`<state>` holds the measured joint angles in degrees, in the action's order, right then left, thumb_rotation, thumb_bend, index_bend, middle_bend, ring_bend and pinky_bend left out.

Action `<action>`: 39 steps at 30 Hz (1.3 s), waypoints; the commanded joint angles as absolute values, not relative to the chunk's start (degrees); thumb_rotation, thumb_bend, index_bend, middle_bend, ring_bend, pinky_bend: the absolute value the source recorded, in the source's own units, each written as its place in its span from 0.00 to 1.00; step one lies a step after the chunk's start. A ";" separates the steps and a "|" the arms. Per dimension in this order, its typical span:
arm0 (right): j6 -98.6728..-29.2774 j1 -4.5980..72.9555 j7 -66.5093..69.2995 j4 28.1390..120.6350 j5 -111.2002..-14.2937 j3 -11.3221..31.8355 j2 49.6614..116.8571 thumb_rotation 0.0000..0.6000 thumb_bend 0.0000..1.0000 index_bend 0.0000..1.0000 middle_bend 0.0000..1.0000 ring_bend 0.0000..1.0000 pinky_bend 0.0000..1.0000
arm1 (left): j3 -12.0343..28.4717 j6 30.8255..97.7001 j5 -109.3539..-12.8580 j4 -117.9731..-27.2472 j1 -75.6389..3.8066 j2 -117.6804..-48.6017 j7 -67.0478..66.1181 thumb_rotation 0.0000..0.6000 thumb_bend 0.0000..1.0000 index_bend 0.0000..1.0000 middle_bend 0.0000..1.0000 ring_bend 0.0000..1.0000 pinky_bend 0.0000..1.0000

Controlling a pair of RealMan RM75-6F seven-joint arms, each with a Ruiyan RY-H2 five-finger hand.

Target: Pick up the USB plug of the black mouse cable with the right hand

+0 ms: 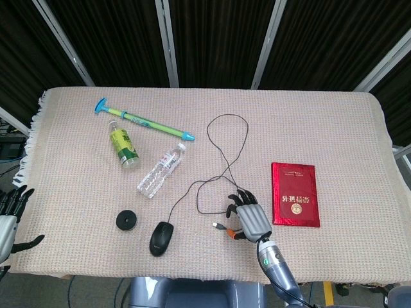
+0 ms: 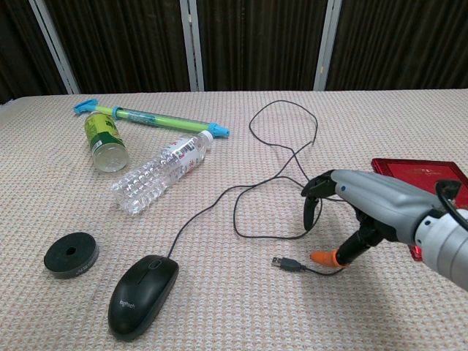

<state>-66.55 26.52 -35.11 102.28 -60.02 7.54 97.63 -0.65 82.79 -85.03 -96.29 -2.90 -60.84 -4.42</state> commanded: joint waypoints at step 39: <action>-68.13 27.29 -34.19 90.29 -55.98 6.70 108.86 1.00 0.28 0.50 0.17 0.00 0.00 | -0.39 81.78 -84.20 -96.49 -3.29 -60.52 -2.71 1.00 0.12 0.05 0.00 0.00 0.00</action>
<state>-68.12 27.32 -34.21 90.33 -56.00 6.74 108.82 -0.39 81.79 -84.21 -96.50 -3.28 -60.52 -2.72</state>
